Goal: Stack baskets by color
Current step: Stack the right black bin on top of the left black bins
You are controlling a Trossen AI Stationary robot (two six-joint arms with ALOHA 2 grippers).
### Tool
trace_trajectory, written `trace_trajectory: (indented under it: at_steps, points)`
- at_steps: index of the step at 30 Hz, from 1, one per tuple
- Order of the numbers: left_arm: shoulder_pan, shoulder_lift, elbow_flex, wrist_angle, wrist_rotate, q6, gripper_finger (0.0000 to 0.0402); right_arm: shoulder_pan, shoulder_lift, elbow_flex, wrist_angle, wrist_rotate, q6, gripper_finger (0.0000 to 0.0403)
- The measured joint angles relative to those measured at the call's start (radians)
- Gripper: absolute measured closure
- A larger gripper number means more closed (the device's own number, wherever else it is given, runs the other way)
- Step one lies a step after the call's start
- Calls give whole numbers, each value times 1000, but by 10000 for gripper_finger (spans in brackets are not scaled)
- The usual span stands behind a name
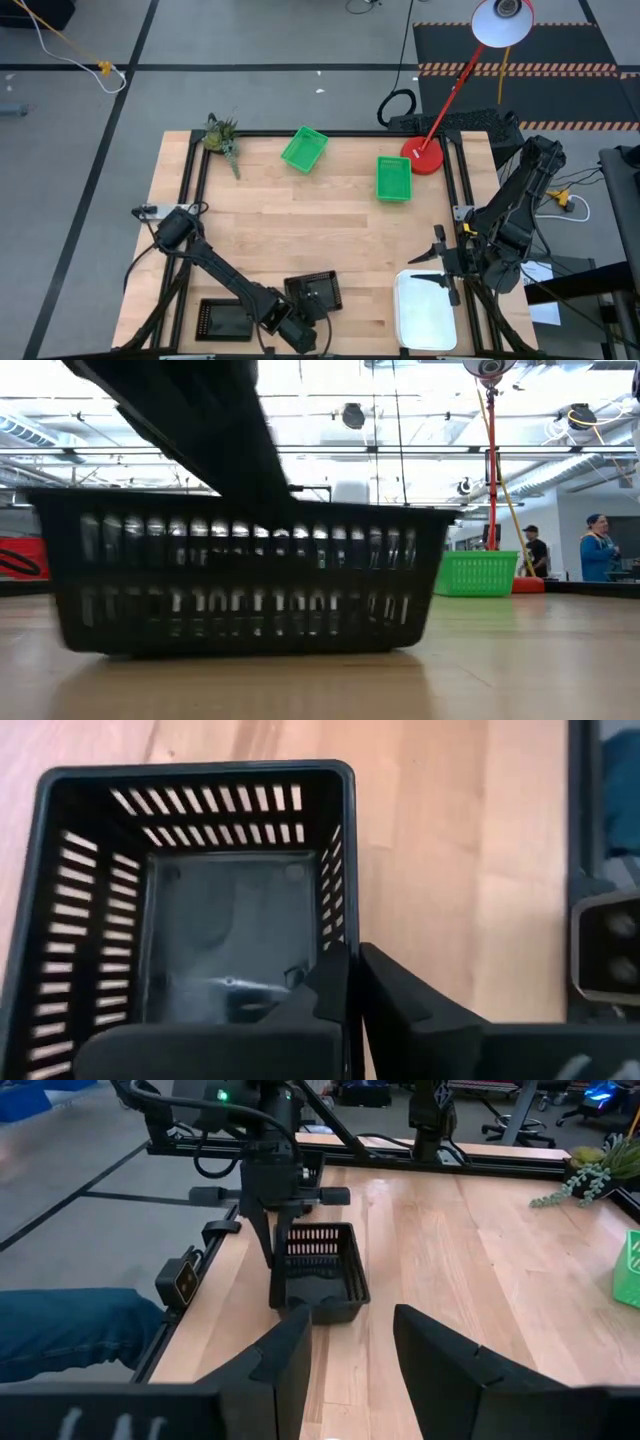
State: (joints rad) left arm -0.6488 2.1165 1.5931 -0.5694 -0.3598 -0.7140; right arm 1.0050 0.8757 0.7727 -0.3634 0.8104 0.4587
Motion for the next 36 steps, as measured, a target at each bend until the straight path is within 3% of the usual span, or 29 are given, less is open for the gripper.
trace_trajectory:
  at_steps: [16,21,36]
  points:
    - [-68,-192,-1,-201,-9,100,398,0,0,0,0,-1,-11,264]
    - [-101,-249,0,-232,-56,99,399,0,0,0,-2,-1,-11,264]
    - [-285,-355,0,-465,-120,-84,401,0,0,0,-6,-1,-11,264]
